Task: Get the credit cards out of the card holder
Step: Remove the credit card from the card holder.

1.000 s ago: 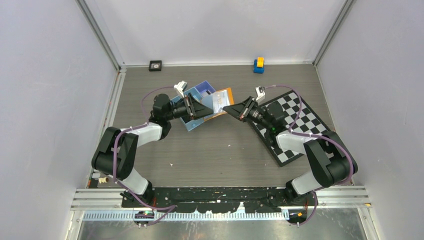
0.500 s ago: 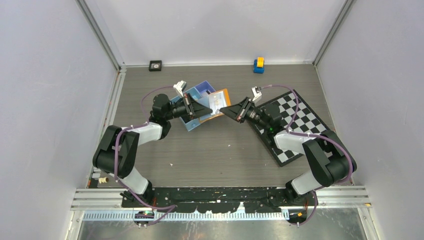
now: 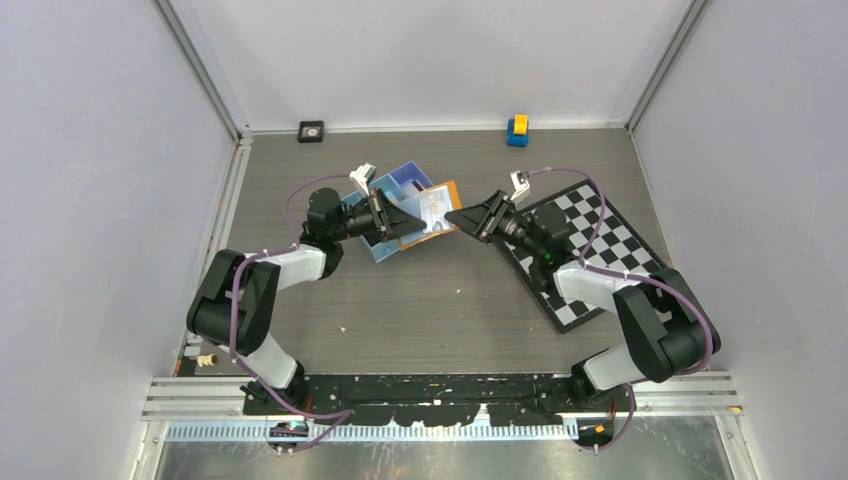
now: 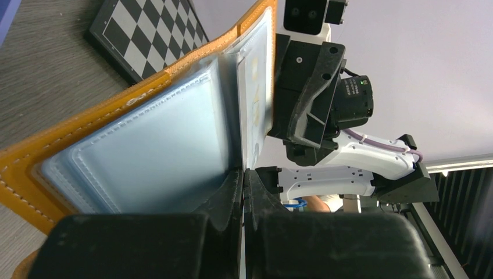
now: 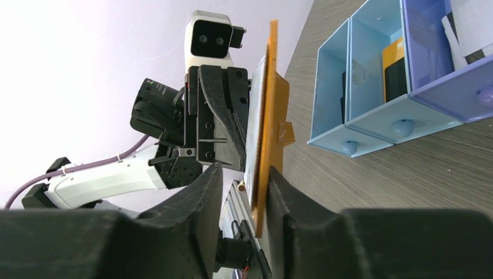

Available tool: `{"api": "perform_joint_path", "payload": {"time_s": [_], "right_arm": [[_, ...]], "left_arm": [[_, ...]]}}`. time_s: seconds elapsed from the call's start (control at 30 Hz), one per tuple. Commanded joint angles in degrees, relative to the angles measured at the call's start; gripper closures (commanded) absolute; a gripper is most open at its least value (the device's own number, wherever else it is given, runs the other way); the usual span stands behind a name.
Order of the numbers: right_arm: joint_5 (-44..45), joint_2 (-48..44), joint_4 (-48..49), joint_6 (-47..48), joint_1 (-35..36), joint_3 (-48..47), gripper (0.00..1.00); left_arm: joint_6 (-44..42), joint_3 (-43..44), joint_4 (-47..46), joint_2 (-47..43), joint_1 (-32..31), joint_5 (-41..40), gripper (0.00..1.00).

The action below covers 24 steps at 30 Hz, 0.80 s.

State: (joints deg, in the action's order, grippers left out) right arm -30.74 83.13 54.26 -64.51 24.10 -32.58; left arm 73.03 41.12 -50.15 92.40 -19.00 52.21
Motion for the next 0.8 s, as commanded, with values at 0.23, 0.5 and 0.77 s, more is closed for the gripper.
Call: {"api": "perform_joint_path", "payload": {"time_s": [0.23,0.5,0.77], "right_arm": [[0.0,-1.9,0.6,0.5,-1.7,-1.0,0.94],[1.7,-3.2,1.0,-0.1,-3.3,0.8,0.99],[2.6,-3.7,2.0,-1.4,-5.0,2.2,1.0]], "left_arm": [[-7.3,2.7,8.8,-3.6,-0.1,-0.2,1.0],[-7.3,2.6,8.6,-3.7,0.0,-0.3,1.0],[-7.0,2.1,8.0,-3.7,0.3,-0.6,1.0]]}}
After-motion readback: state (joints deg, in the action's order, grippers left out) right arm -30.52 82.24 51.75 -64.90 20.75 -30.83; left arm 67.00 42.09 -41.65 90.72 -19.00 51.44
